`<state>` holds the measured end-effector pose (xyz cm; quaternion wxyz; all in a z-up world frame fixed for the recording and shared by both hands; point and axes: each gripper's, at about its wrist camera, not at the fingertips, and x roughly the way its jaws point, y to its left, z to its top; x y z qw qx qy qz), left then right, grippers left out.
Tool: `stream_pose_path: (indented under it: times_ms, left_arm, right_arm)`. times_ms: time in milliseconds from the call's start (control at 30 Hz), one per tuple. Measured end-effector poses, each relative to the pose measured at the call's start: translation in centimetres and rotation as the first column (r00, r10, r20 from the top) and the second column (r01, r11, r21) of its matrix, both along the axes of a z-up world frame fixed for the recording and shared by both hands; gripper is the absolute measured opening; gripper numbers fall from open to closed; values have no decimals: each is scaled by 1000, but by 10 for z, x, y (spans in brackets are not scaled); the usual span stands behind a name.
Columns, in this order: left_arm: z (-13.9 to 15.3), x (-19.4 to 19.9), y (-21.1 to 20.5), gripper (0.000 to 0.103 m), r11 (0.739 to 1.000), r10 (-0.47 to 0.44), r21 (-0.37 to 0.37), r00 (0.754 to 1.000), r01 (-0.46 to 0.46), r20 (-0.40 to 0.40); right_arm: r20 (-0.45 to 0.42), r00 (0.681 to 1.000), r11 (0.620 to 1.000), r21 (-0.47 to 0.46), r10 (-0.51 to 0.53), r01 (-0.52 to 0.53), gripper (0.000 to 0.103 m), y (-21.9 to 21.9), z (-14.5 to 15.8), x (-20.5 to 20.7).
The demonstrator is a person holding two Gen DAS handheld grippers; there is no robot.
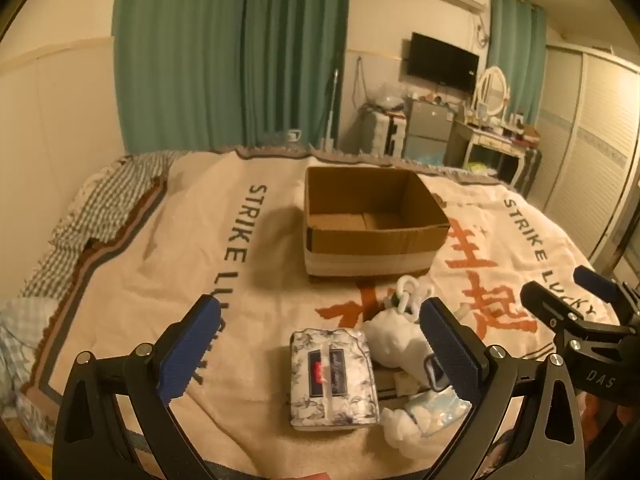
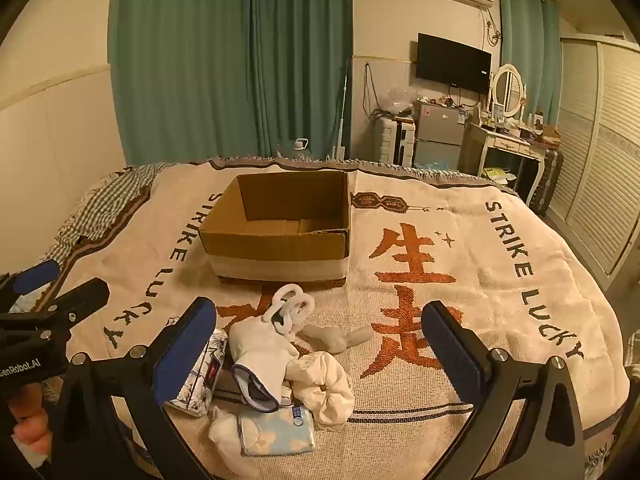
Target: Organize soft objects
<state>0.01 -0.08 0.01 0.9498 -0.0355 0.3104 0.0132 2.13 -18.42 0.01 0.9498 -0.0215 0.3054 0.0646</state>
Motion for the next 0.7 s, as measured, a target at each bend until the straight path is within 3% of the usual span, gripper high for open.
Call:
stream_pose_path:
  times_ms: [67,700]
  left_arm:
    - [0,0,1,102,1000,4,-30,1000,-4,1]
    - [0,2,3,101,1000,-8,-11,1000,8,3]
  right_arm:
    - [0,1000,1000,0,0,0,103,0,0,0]
    - [-1,1000,1000,-12,2,-2,103,2,-3,0]
